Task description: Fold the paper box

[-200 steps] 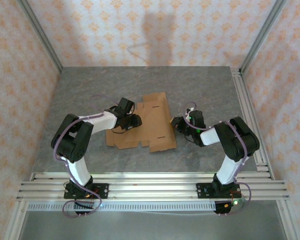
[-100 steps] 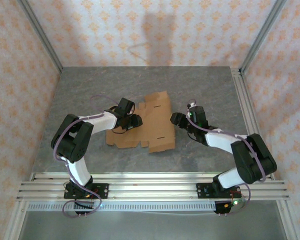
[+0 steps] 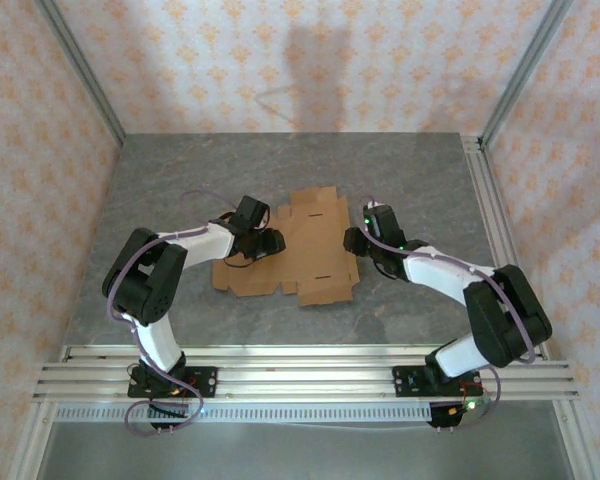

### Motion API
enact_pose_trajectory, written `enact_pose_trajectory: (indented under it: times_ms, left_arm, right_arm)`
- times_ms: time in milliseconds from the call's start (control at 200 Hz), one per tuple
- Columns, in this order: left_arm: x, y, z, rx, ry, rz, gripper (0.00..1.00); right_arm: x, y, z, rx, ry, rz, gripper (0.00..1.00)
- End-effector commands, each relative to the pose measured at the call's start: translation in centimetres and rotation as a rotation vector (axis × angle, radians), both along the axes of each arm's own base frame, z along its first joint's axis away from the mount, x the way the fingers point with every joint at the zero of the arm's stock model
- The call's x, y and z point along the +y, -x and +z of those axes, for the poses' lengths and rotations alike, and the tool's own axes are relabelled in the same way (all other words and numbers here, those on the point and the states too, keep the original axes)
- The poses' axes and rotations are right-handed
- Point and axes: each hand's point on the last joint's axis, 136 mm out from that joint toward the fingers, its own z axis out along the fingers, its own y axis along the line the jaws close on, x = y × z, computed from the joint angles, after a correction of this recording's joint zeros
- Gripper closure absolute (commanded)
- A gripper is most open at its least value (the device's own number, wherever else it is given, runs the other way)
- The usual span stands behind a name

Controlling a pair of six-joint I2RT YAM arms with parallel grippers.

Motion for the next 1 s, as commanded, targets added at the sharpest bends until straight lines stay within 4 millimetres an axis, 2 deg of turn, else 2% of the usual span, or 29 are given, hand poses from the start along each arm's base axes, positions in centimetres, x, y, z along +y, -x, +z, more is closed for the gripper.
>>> enact_pose_trajectory:
  times_ms: [0, 165, 425, 616, 821, 866, 961, 996]
  left_arm:
    - [0.2, 2.0, -2.5, 0.09, -0.038, -0.027, 0.59]
    - [0.2, 2.1, -2.6, 0.093, -0.037, -0.024, 0.59]
    - [0.2, 2.1, -2.5, 0.091, -0.039, -0.025, 0.59]
    - [0.3, 2.2, -2.5, 0.091, -0.039, -0.025, 0.58]
    - [0.3, 2.2, -2.5, 0.091, -0.038, -0.024, 0.58]
    - [0.3, 2.2, -2.6, 0.092, -0.037, -0.024, 0.59]
    - [0.2, 2.1, -2.4, 0.088, -0.035, -0.024, 0.58]
    - [0.2, 2.1, -2.3, 0.087, -0.035, -0.026, 0.58]
  right_arm:
    - [0.3, 0.2, -1.1, 0.037, 0.025, 0.005, 0.59]
    - [1.0, 0.3, -2.3, 0.055, 0.003, 0.012, 0.64]
    - [1.1, 0.6, -3.5, 0.075, 0.008, 0.023, 0.81]
    - [1.2, 0.7, -3.8, 0.076, 0.002, 0.028, 0.78]
    - [1.2, 1.0, -3.8, 0.067, -0.016, 0.027, 0.8]
    - [1.2, 1.0, -3.7, 0.067, -0.017, 0.028, 0.83]
    - [1.2, 0.9, -3.6, 0.062, -0.016, 0.028, 0.99]
    - [1.2, 0.9, -3.7, 0.064, -0.014, 0.03, 1.0]
